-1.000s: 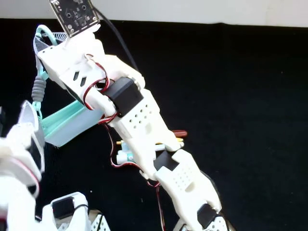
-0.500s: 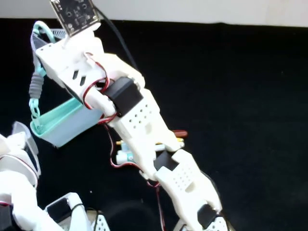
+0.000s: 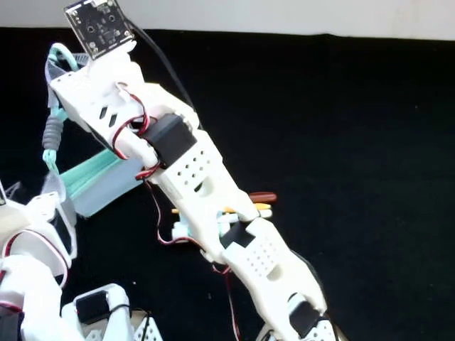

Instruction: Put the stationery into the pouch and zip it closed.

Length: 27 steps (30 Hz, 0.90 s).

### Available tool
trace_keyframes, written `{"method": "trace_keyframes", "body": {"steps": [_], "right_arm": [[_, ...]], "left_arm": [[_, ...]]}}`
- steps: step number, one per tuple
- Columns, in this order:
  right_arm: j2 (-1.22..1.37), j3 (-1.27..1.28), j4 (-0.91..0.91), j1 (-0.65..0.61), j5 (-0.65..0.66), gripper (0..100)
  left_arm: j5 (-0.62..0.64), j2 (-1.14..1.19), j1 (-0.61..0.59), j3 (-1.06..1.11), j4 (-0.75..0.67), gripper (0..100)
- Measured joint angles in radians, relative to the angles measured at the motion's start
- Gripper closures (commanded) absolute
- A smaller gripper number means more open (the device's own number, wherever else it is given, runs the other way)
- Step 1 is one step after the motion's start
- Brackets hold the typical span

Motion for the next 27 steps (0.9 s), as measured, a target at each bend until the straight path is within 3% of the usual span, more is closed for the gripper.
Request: {"method": "trace_keyframes", "body": {"steps": [22,27], "right_arm": [[0.002,0.000,-0.021,0.000,0.000,99.3],[0.002,0.000,-0.021,0.000,0.000,99.3]], "left_arm": [[0.009,-0.006,0.017,0.129,0.000,89],[0.011,-0.008,0.018,0.176,-0.006,100]]}}
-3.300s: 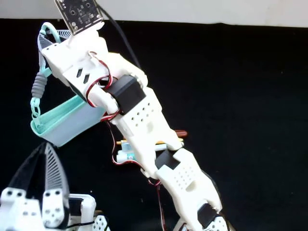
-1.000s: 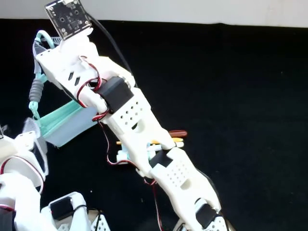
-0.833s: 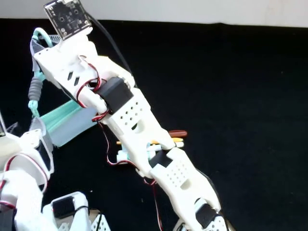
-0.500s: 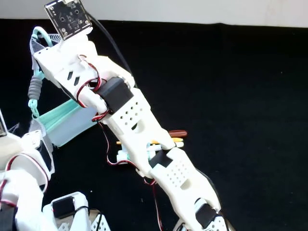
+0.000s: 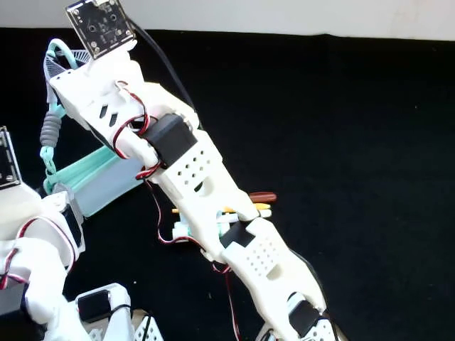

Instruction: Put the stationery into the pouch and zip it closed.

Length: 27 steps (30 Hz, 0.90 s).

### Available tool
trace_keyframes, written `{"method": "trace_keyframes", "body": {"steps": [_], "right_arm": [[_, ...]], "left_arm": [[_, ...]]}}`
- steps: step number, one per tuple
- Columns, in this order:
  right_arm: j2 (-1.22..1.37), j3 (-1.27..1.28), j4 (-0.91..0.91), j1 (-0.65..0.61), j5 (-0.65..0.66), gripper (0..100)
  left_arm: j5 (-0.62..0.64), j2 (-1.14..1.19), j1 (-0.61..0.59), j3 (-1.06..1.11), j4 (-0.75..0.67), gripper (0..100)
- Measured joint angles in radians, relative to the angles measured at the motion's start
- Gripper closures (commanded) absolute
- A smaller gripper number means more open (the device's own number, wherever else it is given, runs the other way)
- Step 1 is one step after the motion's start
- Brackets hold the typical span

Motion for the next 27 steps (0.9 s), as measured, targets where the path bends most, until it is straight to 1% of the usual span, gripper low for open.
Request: {"method": "trace_keyframes", "body": {"steps": [4,7,11,15,18,24,27], "right_arm": [[0.000,-0.023,0.000,0.000,0.000,99.3],[0.000,-0.055,0.000,0.000,0.000,99.3],[0.000,-0.064,0.012,0.015,0.000,99.3],[0.000,-0.064,0.060,0.061,0.000,99.3],[0.000,-0.094,0.121,0.089,0.000,99.3],[0.000,-0.117,0.258,0.101,0.000,99.3],[-0.002,-0.117,0.342,0.101,0.000,99.3]], "left_arm": [[-0.052,-0.002,0.000,0.061,-0.003,99],[-0.072,-0.006,0.000,0.068,-0.003,99],[-0.078,-0.006,0.000,0.035,-0.003,99],[-0.078,0.005,0.002,-0.020,0.002,99],[-0.078,0.008,-0.041,-0.040,0.002,99],[-0.078,0.008,-0.173,-0.041,-0.060,99],[-0.078,0.009,-0.198,-0.041,-0.063,99]]}}
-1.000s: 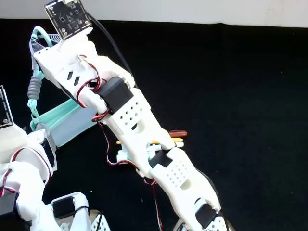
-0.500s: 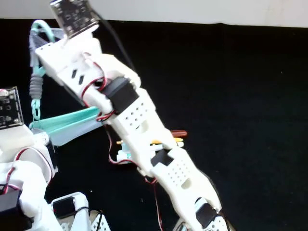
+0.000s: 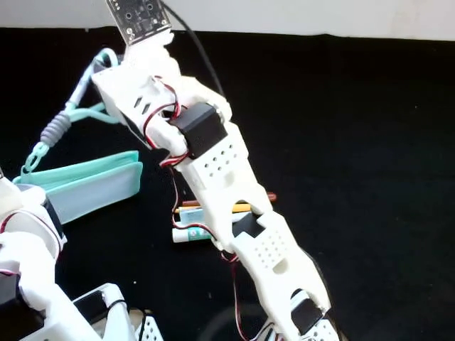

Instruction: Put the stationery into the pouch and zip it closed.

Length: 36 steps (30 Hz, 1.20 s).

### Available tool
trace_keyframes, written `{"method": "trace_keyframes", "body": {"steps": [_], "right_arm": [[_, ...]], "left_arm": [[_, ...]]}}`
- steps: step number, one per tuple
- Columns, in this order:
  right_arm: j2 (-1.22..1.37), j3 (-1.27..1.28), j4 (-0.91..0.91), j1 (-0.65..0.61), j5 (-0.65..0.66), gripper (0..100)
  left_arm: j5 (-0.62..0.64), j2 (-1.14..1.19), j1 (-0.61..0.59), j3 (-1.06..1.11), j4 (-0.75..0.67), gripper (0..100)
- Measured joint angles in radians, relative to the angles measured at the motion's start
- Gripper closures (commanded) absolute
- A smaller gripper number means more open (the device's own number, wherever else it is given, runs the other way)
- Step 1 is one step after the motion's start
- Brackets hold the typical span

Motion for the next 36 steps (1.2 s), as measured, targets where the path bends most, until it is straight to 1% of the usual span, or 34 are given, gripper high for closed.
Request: {"method": "trace_keyframes", "body": {"steps": [9,12,19,26,34,36], "right_arm": [[-0.009,0.000,0.256,0.000,0.000,99.3],[-0.038,0.000,0.316,0.015,0.000,99.3],[-0.121,-0.002,0.336,0.133,0.000,99.3],[-0.146,-0.002,0.338,0.259,0.000,99.3],[-0.146,-0.002,0.338,0.269,0.000,98.8],[-0.146,-0.002,0.338,0.269,0.000,94.7]], "left_arm": [[0.000,0.000,-0.078,0.000,-0.057,99],[0.000,-0.009,-0.100,0.043,-0.084,99],[-0.003,-0.014,-0.124,0.193,-0.213,99],[-0.003,-0.014,-0.126,0.213,-0.233,99],[-0.003,-0.014,-0.126,0.213,-0.235,99],[-0.003,-0.014,-0.126,0.213,-0.235,99]]}}
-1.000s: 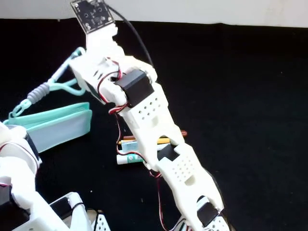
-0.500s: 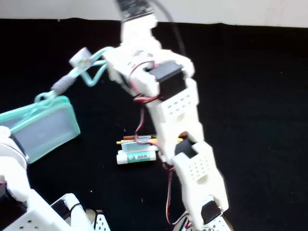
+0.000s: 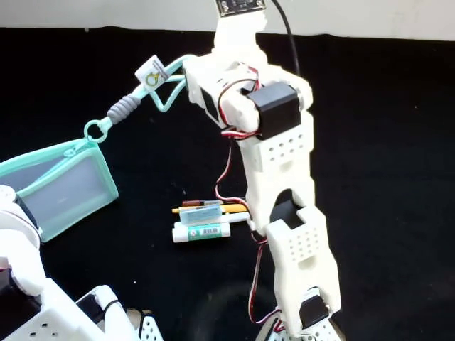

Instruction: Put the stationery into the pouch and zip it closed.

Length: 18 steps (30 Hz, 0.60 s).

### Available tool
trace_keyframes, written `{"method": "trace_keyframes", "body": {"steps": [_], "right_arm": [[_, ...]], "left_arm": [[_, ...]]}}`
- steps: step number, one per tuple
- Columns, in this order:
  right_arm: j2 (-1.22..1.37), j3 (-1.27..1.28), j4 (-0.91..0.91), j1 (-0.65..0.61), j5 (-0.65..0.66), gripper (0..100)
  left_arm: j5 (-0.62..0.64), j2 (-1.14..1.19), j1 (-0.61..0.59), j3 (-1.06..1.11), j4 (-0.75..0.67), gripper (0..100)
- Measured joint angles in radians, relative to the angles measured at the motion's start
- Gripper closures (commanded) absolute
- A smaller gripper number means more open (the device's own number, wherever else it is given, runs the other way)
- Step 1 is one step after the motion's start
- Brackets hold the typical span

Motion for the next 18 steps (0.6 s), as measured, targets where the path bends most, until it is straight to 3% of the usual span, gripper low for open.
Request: {"method": "trace_keyframes", "body": {"steps": [5,12,18], "right_arm": [[0.000,0.000,0.000,-0.002,0.000,67.4],[0.000,0.000,0.000,-0.175,-0.006,69.9],[0.000,0.005,0.000,-0.293,-0.137,70.7]], "left_arm": [[0.000,0.000,0.000,0.002,0.000,99],[0.000,0.000,0.000,0.002,0.000,99],[0.000,0.000,0.000,0.002,0.000,99]]}}
